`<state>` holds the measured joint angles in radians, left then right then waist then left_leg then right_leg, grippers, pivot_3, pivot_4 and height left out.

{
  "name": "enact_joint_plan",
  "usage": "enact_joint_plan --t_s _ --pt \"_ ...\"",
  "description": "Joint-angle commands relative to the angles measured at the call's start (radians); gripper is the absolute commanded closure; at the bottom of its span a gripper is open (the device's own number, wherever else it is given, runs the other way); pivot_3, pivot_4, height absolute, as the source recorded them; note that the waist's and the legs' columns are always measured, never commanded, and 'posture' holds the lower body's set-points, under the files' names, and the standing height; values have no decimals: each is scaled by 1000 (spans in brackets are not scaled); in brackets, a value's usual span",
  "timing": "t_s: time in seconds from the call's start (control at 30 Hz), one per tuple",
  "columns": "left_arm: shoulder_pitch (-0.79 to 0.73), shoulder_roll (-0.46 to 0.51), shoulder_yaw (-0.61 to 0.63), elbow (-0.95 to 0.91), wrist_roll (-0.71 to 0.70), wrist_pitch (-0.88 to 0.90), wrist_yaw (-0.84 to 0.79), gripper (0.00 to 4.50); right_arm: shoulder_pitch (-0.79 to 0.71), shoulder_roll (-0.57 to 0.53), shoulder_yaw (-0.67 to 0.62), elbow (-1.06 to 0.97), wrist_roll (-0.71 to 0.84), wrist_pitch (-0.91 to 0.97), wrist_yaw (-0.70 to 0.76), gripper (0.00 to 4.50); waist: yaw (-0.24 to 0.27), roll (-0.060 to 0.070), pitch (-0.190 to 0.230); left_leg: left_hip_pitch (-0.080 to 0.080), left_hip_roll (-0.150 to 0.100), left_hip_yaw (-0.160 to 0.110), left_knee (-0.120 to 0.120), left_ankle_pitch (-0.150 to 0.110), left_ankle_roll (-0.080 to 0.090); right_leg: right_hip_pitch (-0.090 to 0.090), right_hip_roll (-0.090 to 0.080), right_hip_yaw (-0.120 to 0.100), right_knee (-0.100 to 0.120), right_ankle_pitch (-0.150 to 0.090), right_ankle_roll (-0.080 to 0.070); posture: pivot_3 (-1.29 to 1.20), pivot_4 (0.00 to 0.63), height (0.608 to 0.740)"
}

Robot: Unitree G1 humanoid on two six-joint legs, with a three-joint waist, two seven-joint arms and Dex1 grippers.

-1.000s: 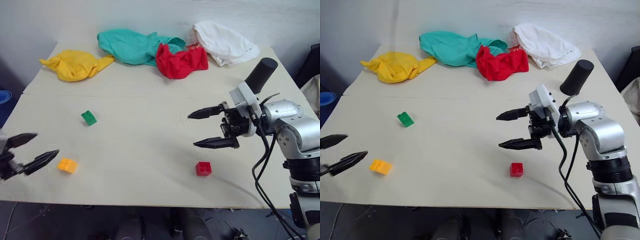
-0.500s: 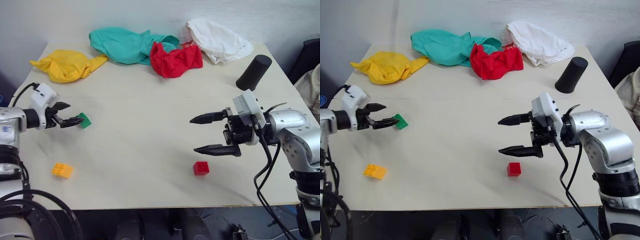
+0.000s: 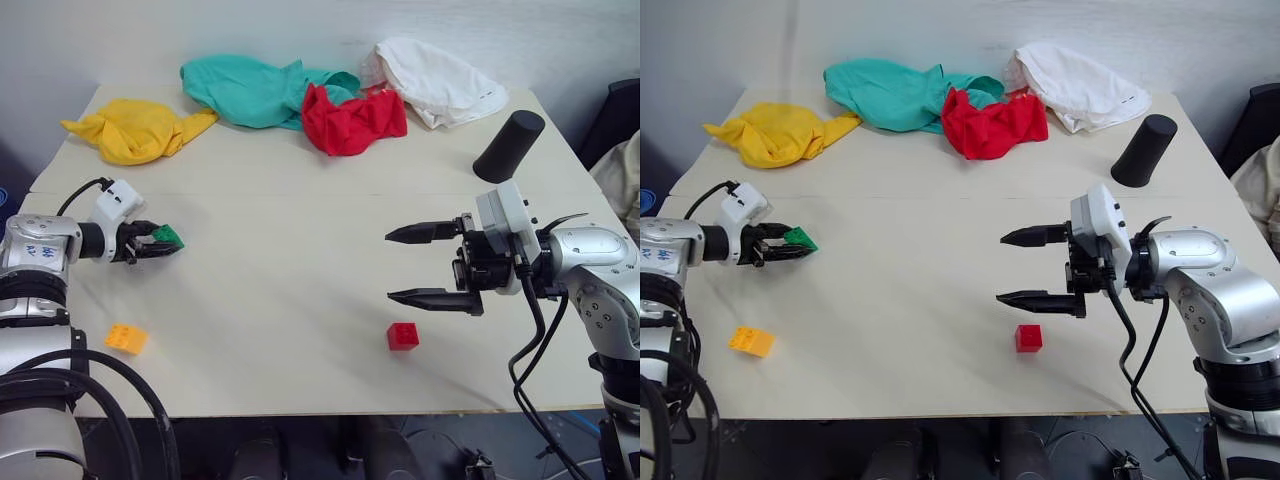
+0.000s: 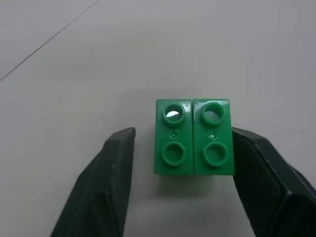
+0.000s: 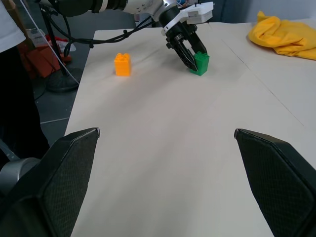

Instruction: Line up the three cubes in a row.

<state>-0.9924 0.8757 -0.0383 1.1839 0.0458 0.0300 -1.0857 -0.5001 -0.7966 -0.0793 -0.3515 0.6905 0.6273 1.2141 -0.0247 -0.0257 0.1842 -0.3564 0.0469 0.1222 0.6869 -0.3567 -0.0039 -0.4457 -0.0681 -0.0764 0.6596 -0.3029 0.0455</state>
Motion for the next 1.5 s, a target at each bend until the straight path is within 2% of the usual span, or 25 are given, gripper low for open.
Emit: enact_joint_plan --t_s 0.03,0.07,0.2,0.3,0.37,0.43,0.5,0.63,0.77,0.97,1.1,1.3,1.5 --pt "-26 9 5 3 11 -14 -18 2730 -13 -10 -17 -26 13 -18 -8 0 0 0 0 0 0 0 0 0 0 0 0 0 0 0 0 0 150 740" --pt "-26 7 4 5 13 -13 -20 3005 -14 -9 -16 -26 13 -18 -9 0 0 0 0 0 0 0 0 0 0 0 0 0 0 0 0 0 150 740" --pt "-20 0 5 -4 12 -20 -41 3020 -8 -16 -8 -26 4 -23 -2 0 0 0 0 0 0 0 0 0 0 0 0 0 0 0 0 0 150 740" --pt "-7 -5 16 -120 -35 -13 -151 3020 21 -51 -5 -29 -1 -27 37 0 1 0 0 0 0 0 0 0 0 0 0 0 0 0 0 0 150 740" --pt "35 -7 20 -286 -84 32 -239 3020 41 -74 -4 -26 -10 -41 59 0 4 0 0 -1 0 -1 1 0 0 0 0 0 0 0 0 0 150 740" --pt "136 4 15 -577 -167 148 -328 3020 63 -93 -7 -15 -29 -60 68 0 6 0 0 -2 0 -1 2 0 0 0 -1 0 0 0 0 0 150 740" --pt "226 14 11 -845 -235 275 -351 3020 85 -106 -12 -4 -50 -76 66 0 5 0 0 -2 0 -2 3 0 1 0 -2 3 0 0 0 0 150 740" --pt "337 -9 -13 -1266 -311 491 -273 3020 166 -140 -39 -3 -75 -103 76 0 6 0 0 -2 0 -4 5 0 1 1 -3 7 1 0 0 0 150 740" --pt "411 -69 -94 -1517 -320 661 -146 3020 293 -183 -87 -22 -81 -127 105 0 19 0 0 0 -1 -3 5 -1 1 3 -3 9 -1 0 0 0 150 740" --pt "445 -149 -203 -1613 -313 803 -2 3020 424 -234 -147 -58 -89 -155 128 0 23 0 0 1 0 -2 6 -1 1 3 0 13 0 0 0 0 150 740" --pt "481 -147 -297 -1643 -276 751 12 3020 479 -268 -172 -65 -100 -167 147 0 24 0 0 2 0 -2 6 -1 0 3 1 14 0 0 0 0 150 740" --pt "468 -164 -401 -1594 -192 665 45 3020 510 -279 -179 -50 -132 -220 159 0 27 0 0 2 0 -2 7 -1 0 3 2 14 -1 0 0 0 150 740" --pt "451 -176 -400 -1564 -179 611 41 3020 506 -264 -175 -59 -120 -217 137 0 26 0 0 2 0 -2 7 -1 0 3 3 15 -1 0 0 0 150 740"
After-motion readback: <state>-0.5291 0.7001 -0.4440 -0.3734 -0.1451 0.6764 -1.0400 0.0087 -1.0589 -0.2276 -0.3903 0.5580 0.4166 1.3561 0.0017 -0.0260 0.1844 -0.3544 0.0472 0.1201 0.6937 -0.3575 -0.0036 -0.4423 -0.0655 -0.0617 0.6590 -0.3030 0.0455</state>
